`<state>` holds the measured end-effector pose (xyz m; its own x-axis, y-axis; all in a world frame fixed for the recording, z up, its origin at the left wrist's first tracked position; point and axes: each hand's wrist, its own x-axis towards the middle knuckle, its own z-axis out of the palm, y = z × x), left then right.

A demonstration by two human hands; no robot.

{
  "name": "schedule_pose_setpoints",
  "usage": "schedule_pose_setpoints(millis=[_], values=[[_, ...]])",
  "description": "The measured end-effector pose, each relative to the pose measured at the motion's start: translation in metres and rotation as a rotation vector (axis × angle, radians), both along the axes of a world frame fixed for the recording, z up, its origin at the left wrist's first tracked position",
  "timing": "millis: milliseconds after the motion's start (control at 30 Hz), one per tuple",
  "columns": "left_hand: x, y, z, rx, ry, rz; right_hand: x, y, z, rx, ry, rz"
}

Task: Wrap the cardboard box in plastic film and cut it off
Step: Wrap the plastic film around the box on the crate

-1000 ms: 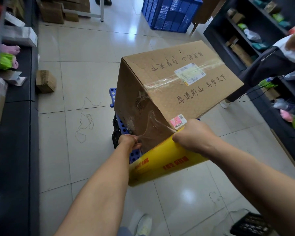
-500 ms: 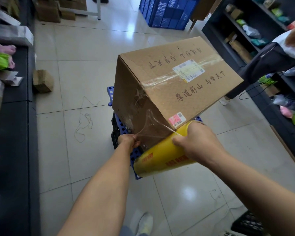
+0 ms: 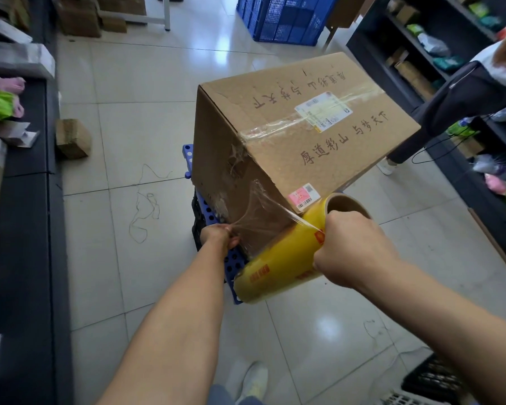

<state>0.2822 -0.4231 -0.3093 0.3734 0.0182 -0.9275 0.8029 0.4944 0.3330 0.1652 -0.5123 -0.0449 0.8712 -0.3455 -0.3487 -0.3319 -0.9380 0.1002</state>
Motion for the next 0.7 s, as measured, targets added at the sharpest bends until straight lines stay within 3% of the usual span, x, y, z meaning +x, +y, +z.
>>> schedule_pose_setpoints(millis=[233, 500, 633, 700], values=[[-0.006, -0.003, -0.004, -0.019, -0.015, 0.084, 0.010, -0.005, -0.001, -0.002, -0.018, -0.052], [0.011, 0.000, -0.010, -0.498, 0.302, 1.004, 0.015, -0.005, -0.008, 0.008, 0.021, -0.004], [0.013, -0.008, -0.004, -0.566, 0.349, 1.203, 0.017, -0.005, -0.007, 0.015, 0.036, -0.026], [0.009, -0.016, 0.007, -0.454, 0.329, 1.187, 0.017, -0.005, -0.007, 0.019, 0.034, -0.033]])
